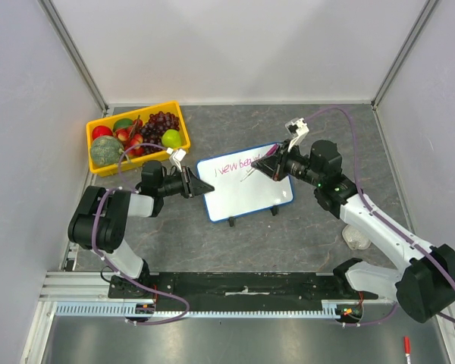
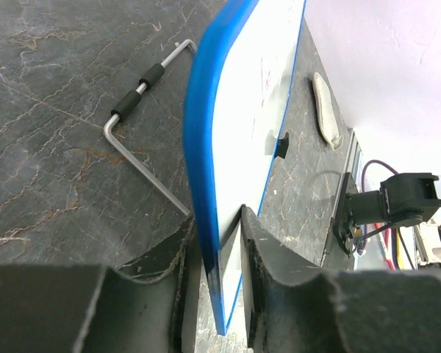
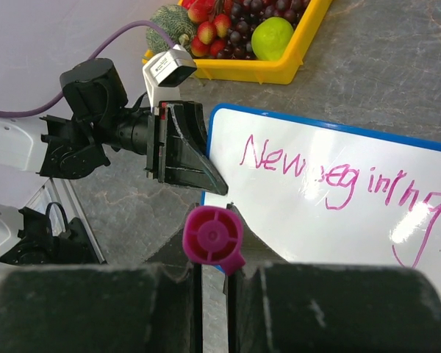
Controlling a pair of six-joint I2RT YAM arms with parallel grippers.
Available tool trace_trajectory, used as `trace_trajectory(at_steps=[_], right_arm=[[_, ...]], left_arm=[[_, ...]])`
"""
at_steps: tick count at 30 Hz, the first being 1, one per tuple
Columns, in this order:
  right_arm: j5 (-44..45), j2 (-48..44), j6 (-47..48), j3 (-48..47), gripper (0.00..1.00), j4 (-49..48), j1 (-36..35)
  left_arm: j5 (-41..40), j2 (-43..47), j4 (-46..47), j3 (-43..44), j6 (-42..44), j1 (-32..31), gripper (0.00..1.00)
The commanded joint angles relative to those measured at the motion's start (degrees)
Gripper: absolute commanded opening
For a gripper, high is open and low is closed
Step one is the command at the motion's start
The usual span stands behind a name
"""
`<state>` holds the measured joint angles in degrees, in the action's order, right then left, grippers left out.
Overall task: Write a sentence on the whiteboard
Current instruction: Write with the whiteboard marker on the whiteboard.
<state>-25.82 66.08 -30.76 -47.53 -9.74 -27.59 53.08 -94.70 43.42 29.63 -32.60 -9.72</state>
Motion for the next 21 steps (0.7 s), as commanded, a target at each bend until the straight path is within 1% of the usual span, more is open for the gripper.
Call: trace_trajectory(at_steps=[1, 7, 12, 21], right_arm=[[-0.1, 0.5, 1.2, 0.6, 0.0, -2.8, -0.1], [0.0, 0.3, 1.7, 1.2, 0.0, -2.8, -0.2], [0.0, 0.0, 1.8, 1.6, 0.0, -2.9, -0.3], [0.4, -0.8, 2.3, 2.3, 0.0, -2.6, -0.3]], left_arm=[[0.4, -1.0, 1.7, 0.2, -0.3, -0.1, 0.28], [0.1, -0.4, -0.7, 0.6, 1.1, -0.1, 0.12], [-0.3, 0.2, -3.2, 0.9, 2.5, -0.1, 0.03], [-1.0, 0.9, -5.2, 1.0, 3.9, -0.1, 0.02]])
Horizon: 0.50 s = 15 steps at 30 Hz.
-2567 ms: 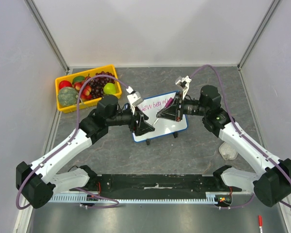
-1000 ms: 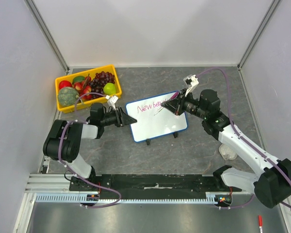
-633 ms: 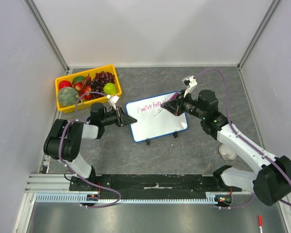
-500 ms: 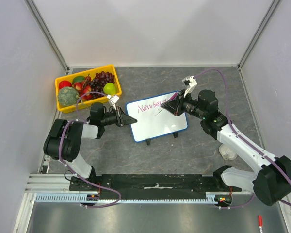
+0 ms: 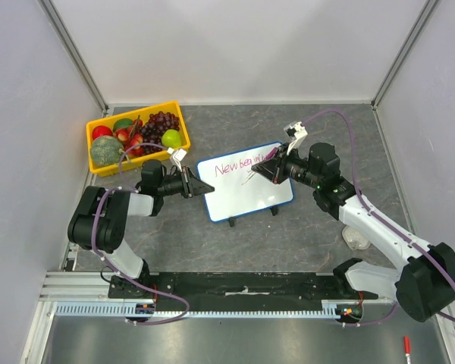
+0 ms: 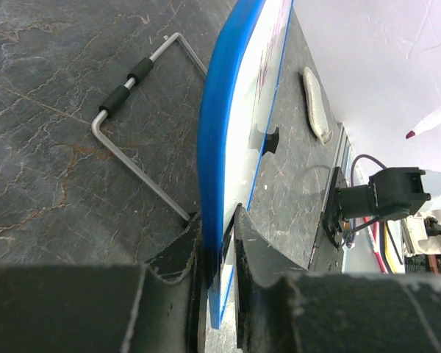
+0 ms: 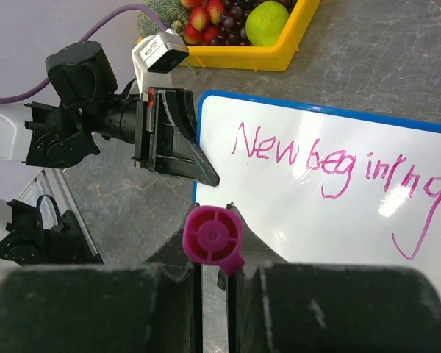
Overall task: Write a sentence on the whiteboard
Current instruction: Write with the whiteboard marker on the whiteboard.
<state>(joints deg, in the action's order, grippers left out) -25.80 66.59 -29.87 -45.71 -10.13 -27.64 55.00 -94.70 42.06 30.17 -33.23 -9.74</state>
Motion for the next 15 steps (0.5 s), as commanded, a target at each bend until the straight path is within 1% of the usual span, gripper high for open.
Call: trace_trajectory(at_steps=[1, 15], right_arm=[[0.3, -1.3, 1.3, 0.5, 0.0, -2.3, -0.2], [1.7, -2.8, 2.3, 1.8, 0.0, -1.7, -0.6]], left_arm=[[-2.9, 1.0, -4.1, 0.5, 4.7, -0.1, 0.02], [-2.7, 1.1, -4.3, 0.5, 4.8, -0.1, 0.02]])
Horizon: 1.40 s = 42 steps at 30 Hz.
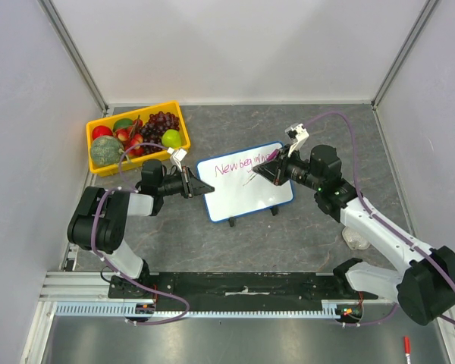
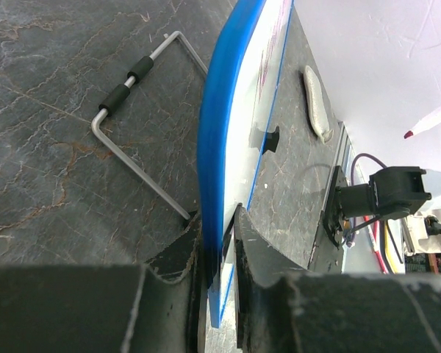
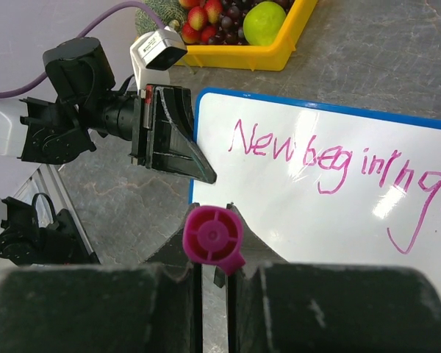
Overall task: Write a sentence on the whiteboard
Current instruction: Write with the whiteboard marker on the whiteboard.
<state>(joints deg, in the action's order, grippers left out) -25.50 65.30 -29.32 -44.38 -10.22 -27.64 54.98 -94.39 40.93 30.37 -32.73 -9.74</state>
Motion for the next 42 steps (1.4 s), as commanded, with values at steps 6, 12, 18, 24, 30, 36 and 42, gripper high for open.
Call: trace_trajectory(at_steps=[6, 12, 18, 24, 30, 36, 42], right_arm=[[6.7, -0.7, 3.0, 0.4, 0.0, -2.9, -4.7], [12.1, 1.5, 2.0, 1.5, 0.0, -8.5, -9.0], [21.7, 5.6, 1.3, 2.8, 0.0, -15.0, -13.5], [29.4, 9.2, 1.1, 3.2, 0.0, -20.1, -16.8], [33.3, 13.1, 0.8, 2.1, 0.0, -21.8, -18.7], [33.4, 16.6, 0.5, 0.7, 0.0, -22.9, -19.8], [33.6, 18.1, 0.0, 0.6, 0.0, -23.9, -20.3]], left_arm=[[-2.7, 0.7, -3.4, 0.5, 4.4, -0.1, 0.02], [-2.6, 0.8, -3.5, 0.5, 4.7, -0.1, 0.02], [-2.3, 0.6, -3.6, 0.7, 4.5, -0.1, 0.02], [-1.8, 0.0, -3.6, 1.0, 4.5, -0.1, 0.02], [-1.6, -0.2, -3.5, 1.2, 4.5, -0.1, 0.02], [-1.3, -0.4, -3.1, 1.2, 4.3, -0.2, 0.02], [-1.1, -0.4, -3.0, 1.1, 4.1, -0.1, 0.02]])
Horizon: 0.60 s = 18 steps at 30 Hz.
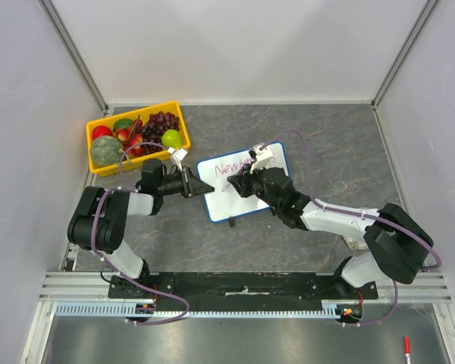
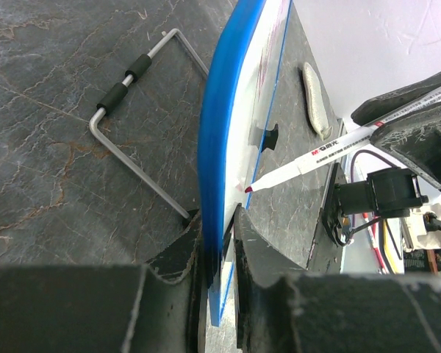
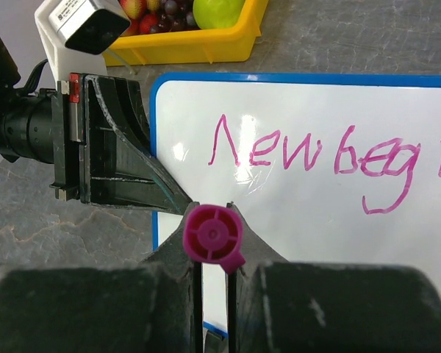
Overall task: Write a sentence on the whiteboard
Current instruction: Write with the whiteboard marker on the whiteboard.
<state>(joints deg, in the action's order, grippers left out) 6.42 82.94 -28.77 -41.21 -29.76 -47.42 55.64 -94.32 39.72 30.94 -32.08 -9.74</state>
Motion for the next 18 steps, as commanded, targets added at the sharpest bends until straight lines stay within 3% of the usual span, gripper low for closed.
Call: trace_trajectory(at_steps=[1, 18], right_arm=[[1.6, 0.7, -0.6, -2.8, 0.0, -4.3, -0.5], [2.9, 3.9, -1.3, -3.5, 0.0, -4.8, -0.5]], left_arm=[[-1.8, -0.4, -1.8, 0.5, 3.5, -0.1, 0.02], [-1.5, -0.7, -1.5, 0.7, 3.3, -0.1, 0.02]])
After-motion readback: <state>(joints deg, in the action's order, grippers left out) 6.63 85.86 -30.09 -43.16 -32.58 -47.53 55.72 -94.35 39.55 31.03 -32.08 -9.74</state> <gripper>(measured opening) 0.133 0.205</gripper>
